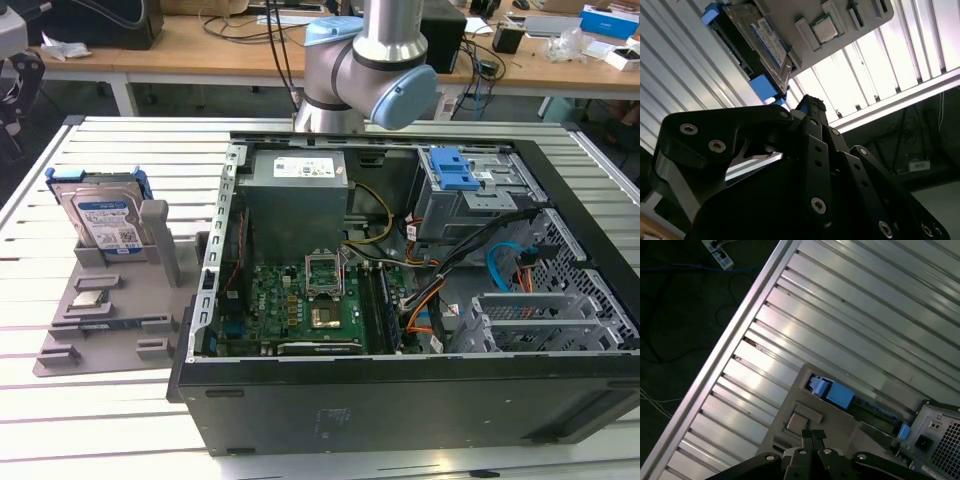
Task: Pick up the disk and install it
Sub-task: 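Pick up the disk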
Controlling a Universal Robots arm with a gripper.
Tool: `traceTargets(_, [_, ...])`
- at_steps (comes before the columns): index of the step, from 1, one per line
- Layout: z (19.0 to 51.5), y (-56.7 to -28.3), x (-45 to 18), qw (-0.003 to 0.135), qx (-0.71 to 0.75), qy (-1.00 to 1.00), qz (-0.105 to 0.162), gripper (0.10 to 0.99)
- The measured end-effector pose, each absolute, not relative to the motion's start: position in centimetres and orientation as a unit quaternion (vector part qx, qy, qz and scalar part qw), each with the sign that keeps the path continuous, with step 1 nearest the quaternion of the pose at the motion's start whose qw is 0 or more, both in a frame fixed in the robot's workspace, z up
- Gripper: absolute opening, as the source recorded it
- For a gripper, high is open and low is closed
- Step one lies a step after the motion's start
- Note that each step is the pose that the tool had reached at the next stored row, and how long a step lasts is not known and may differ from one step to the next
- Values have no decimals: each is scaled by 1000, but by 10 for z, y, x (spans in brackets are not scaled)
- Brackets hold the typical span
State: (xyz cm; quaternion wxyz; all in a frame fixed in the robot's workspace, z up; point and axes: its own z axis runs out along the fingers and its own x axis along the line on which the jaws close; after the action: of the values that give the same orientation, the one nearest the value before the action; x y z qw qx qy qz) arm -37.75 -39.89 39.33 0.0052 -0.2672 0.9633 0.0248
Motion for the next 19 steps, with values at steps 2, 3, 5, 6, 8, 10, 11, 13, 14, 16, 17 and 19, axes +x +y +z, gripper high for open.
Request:
traceTargets(2, [393,-399,-377,5,-277,961,25,102])
traceTargets(3, [393,-399,-377,5,-281,960,25,102])
traceTargets(5, [393,-399,-377,5,-291,956,25,102])
traceTargets(6, [393,-399,-377,4,-295,955,25,102])
traceTargets(8, [393,-399,-377,4,-311,950,25,102])
traceTargets(10, [393,-399,-377,4,-322,946,25,102])
traceTargets(11, [393,-399,-377,4,-326,945,25,102])
traceTargets(13, [393,-399,-377,3,-340,940,25,102])
traceTargets(14, [393,-399,-377,3,-351,936,25,102])
traceTargets(16, [393,-399,-377,3,-359,933,25,102])
traceTargets(17, [393,-399,-377,3,-363,932,25,102])
traceTargets(19, [393,-399,-377,2,-375,927,25,102])
